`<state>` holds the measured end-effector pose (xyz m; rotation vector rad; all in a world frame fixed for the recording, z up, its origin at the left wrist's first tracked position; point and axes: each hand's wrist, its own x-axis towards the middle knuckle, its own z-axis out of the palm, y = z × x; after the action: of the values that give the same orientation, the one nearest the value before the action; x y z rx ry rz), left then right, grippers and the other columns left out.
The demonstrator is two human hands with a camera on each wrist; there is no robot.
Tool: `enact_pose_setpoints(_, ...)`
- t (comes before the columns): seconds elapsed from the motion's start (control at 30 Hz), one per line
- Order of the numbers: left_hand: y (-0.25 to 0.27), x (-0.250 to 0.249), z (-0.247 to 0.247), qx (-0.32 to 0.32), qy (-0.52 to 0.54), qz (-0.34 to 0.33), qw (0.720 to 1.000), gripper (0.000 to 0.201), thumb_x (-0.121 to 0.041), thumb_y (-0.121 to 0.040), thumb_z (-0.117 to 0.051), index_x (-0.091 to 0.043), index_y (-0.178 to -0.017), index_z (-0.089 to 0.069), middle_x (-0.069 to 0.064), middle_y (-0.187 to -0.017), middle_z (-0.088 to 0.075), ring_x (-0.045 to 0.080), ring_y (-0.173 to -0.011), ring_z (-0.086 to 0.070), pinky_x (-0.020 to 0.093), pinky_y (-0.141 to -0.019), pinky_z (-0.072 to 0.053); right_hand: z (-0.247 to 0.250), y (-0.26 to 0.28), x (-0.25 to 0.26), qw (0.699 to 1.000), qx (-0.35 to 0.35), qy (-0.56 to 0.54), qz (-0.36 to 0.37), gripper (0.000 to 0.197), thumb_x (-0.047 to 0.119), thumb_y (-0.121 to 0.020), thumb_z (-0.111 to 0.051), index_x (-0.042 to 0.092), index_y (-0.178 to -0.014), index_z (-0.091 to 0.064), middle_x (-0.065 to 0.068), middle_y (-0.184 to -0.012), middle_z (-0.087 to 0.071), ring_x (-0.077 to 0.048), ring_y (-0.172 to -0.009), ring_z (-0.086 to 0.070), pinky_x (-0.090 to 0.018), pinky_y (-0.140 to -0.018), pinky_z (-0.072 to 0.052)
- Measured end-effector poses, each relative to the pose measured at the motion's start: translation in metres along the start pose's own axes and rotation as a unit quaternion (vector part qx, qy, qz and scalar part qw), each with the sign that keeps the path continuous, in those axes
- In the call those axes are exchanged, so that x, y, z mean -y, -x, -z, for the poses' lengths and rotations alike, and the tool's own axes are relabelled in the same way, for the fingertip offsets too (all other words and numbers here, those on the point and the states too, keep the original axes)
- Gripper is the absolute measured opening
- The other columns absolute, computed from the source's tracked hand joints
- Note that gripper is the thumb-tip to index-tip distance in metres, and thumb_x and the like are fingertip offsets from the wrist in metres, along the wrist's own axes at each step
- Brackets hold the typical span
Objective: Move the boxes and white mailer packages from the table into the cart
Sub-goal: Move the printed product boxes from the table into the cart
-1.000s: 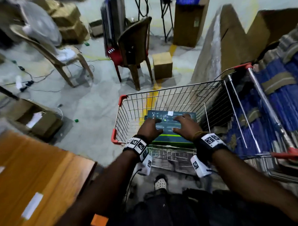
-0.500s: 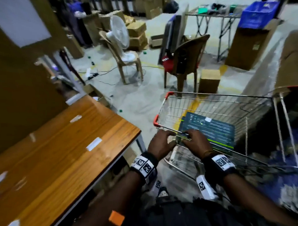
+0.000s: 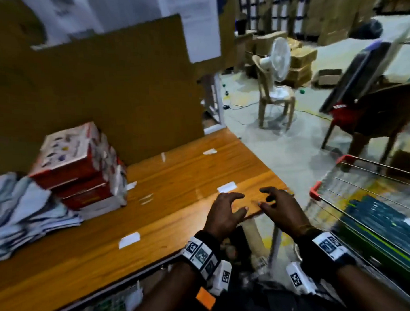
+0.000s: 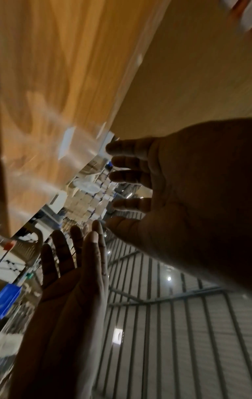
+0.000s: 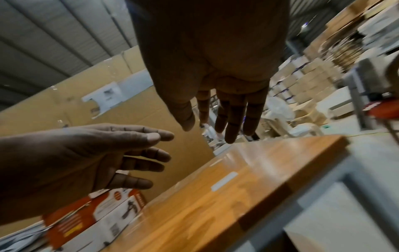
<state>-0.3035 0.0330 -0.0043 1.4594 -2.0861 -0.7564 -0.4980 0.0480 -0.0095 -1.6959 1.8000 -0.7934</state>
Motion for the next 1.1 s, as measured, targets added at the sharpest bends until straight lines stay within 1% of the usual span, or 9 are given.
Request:
enact_pose_setpoints(0.17, 0.028, 0.061, 0.087, -0.098, -0.028, 0.043, 0.994, 0.042, -0.035, -0.09, -0.065, -0.029, -0.131, -0.056, -0.003, -0.129, -0.053, 0.011, -0.122, -0.046, 0.018, -0.092, -0.033, -0.076, -0.035, 0.089, 0.996, 0.044, 0.002, 0.073, 0.047, 0.034, -0.086, -0.069, 0.028, -0.131, -0.055, -0.005, -0.11, -0.062, -0.022, -0.087, -0.064, -0.039, -0.082, -0.052)
enact_pose_setpoints(0.33, 0.053, 0.122, 0.177, -0.186, -0.04, 0.068, 0.979, 0.043, -0.031, -0.089, -0.065, -0.032, -0.131, -0.054, -0.005, -0.129, -0.051, 0.011, -0.123, -0.047, 0.019, -0.096, -0.034, -0.148, -0.057, 0.187, 0.984, 0.101, 0.027, 0.143, 0.05, 0.04, -0.09, -0.064, 0.03, -0.136, -0.05, -0.005, -0.119, -0.059, -0.02, -0.095, -0.062, -0.037, -0.084, -0.051)
enact_pose_setpoints(0.47, 0.067, 0.163, 0.25, -0.36, 0.0, 0.052, 0.931, 0.04, -0.022, -0.089, -0.066, -0.027, -0.128, -0.057, -0.001, -0.128, -0.051, 0.012, -0.119, -0.049, 0.02, -0.097, -0.037, -0.193, -0.073, 0.262, 0.978, 0.101, 0.005, 0.181, 0.053, 0.048, -0.089, -0.062, 0.03, -0.137, -0.048, -0.004, -0.118, -0.06, -0.018, -0.09, -0.063, -0.036, -0.083, -0.051)
enact_pose_setpoints(0.6, 0.074, 0.196, 0.31, -0.473, -0.071, 0.082, 0.874, 0.048, -0.028, -0.089, -0.066, -0.03, -0.135, -0.051, 0.01, -0.144, -0.039, 0.024, -0.133, -0.038, 0.034, -0.106, -0.037, -0.226, -0.089, 0.322, 0.975, 0.084, -0.037, 0.204, 0.062, 0.055, -0.089, -0.057, 0.032, -0.143, -0.039, -0.007, -0.13, -0.052, -0.023, -0.11, -0.059, -0.041, -0.091, -0.051)
enact_pose_setpoints(0.7, 0.074, 0.224, 0.35, -0.449, -0.157, 0.164, 0.864, 0.05, -0.04, -0.088, -0.064, -0.042, -0.135, -0.048, 0.012, -0.155, -0.023, 0.035, -0.144, -0.02, 0.052, -0.114, -0.03, -0.247, -0.097, 0.365, 0.972, 0.056, 0.016, 0.229, 0.065, 0.058, -0.089, -0.054, 0.038, -0.145, -0.029, -0.006, -0.139, -0.042, -0.027, -0.122, -0.05, -0.045, -0.093, -0.05)
enact_pose_setpoints(0.77, 0.074, 0.238, 0.369, -0.424, -0.152, 0.202, 0.869, 0.05, -0.046, -0.089, -0.061, -0.045, -0.136, -0.046, 0.011, -0.158, -0.015, 0.036, -0.146, -0.013, 0.054, -0.115, -0.026, -0.258, -0.101, 0.39, 0.968, 0.056, 0.048, 0.238, 0.066, 0.059, -0.089, -0.053, 0.039, -0.145, -0.026, -0.006, -0.144, -0.035, -0.03, -0.126, -0.048, -0.048, -0.093, -0.05)
enact_pose_setpoints(0.87, 0.074, 0.248, 0.385, -0.394, -0.054, 0.208, 0.894, 0.05, -0.05, -0.092, -0.057, -0.044, -0.139, -0.043, 0.011, -0.155, -0.021, 0.034, -0.14, -0.03, 0.045, -0.107, -0.037, -0.273, -0.113, 0.41, 0.975, 0.081, 0.013, 0.209, 0.066, 0.06, -0.09, -0.05, 0.039, -0.147, -0.023, -0.012, -0.15, -0.029, -0.035, -0.129, -0.045, -0.051, -0.1, -0.047)
enact_pose_setpoints(0.97, 0.074, 0.246, 0.385, -0.346, 0.01, 0.216, 0.913, 0.052, -0.052, -0.094, -0.054, -0.042, -0.143, -0.04, 0.012, -0.143, -0.036, 0.029, -0.129, -0.044, 0.033, -0.09, -0.04, -0.285, -0.123, 0.416, 0.98, 0.105, -0.091, 0.144, 0.066, 0.06, -0.092, -0.047, 0.037, -0.149, -0.022, -0.016, -0.142, -0.042, -0.036, -0.128, -0.045, -0.045, -0.105, -0.041)
enact_pose_setpoints(1.1, 0.078, 0.235, 0.37, -0.352, 0.011, 0.202, 0.914, 0.052, -0.048, -0.095, -0.054, -0.041, -0.143, -0.038, 0.01, -0.142, -0.035, 0.025, -0.127, -0.046, 0.026, -0.082, -0.041, -0.292, -0.124, 0.419, 0.966, 0.101, -0.218, 0.099, 0.059, 0.062, -0.091, -0.048, 0.04, -0.143, -0.029, -0.008, -0.132, -0.058, -0.03, -0.113, -0.061, -0.041, -0.092, -0.052)
